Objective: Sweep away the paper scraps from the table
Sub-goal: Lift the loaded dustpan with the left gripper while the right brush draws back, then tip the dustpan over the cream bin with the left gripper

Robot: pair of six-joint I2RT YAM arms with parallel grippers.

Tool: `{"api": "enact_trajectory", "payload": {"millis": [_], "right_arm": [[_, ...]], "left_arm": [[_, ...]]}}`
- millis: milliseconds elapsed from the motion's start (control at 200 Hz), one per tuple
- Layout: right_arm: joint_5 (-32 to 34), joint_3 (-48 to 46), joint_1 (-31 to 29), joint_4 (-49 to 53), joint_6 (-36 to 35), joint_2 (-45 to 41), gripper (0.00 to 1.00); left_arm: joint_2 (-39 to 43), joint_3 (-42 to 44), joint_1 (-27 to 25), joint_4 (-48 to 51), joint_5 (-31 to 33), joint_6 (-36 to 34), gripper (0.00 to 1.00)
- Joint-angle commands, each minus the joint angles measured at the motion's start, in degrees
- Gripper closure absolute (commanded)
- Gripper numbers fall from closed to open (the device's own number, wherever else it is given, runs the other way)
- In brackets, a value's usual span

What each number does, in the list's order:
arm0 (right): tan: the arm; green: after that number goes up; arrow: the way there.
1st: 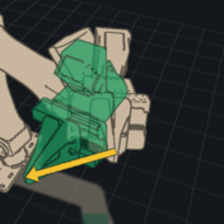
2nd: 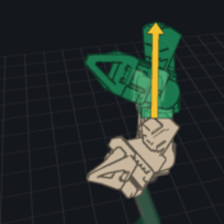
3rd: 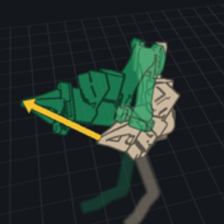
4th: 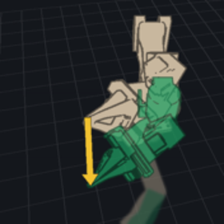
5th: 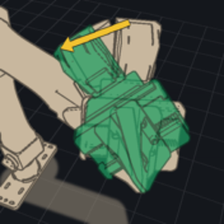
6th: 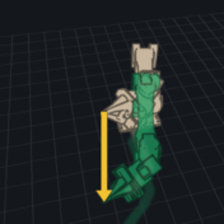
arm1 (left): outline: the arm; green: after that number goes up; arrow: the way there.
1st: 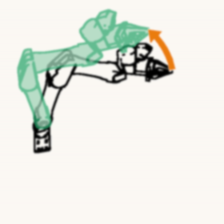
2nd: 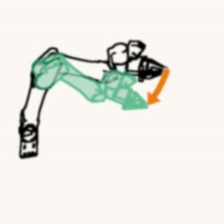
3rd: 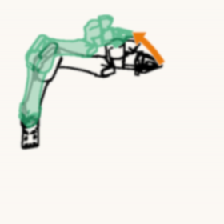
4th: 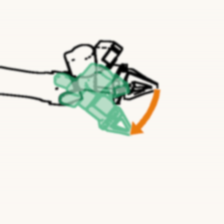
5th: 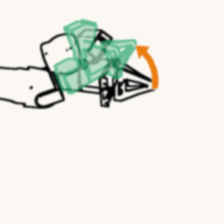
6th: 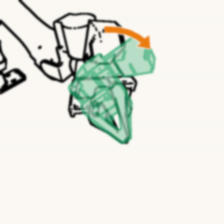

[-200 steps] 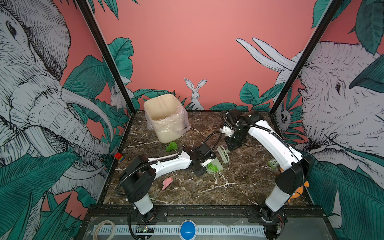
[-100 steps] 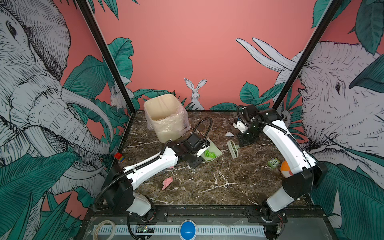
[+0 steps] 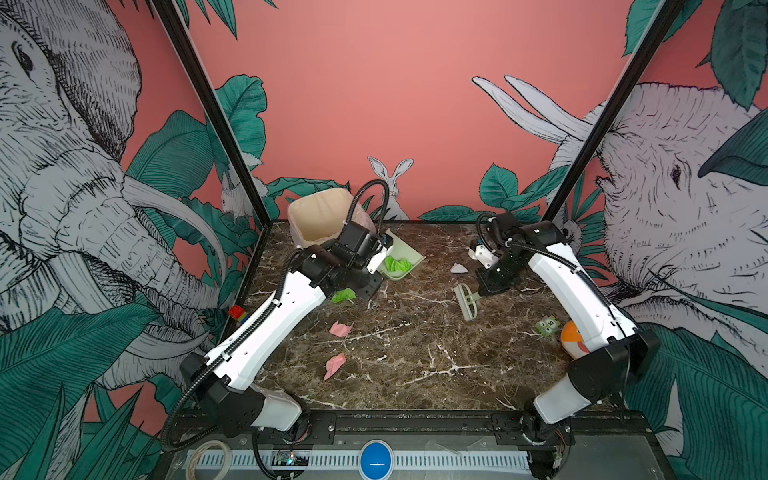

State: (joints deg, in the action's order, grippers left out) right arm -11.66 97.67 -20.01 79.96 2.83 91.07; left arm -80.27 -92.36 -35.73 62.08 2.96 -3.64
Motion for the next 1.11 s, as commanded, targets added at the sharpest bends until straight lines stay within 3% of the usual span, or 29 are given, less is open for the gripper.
{"api": "enact_trajectory", "payload": {"millis": [0,245,715,1101], "right_arm": [[-1.08,-0.25,0.36,0.16,-0.7,-1.46,1.0],[-1.86,-1.41,0.42,-0.45,-0.37,-1.86,1.0],[-2.78,-4.21,0.44,-0.61,0.07,-3.74,1.0],[-2.55,-3.63,0.41,0.13,-0.28,-3.49,1.0]], "left_arm": [[1.17,-5.13,4.01,7.23,-0.98,0.13,0.85],[1.26,-10.55,14.85,9.02,-1.82,-0.48,0.84],[-2.86,-15.15,31.35,6.18,2.47,-4.47,0.84],[-14.48,-23.99,32.56,8.45,9.17,-10.07,0.84]]}}
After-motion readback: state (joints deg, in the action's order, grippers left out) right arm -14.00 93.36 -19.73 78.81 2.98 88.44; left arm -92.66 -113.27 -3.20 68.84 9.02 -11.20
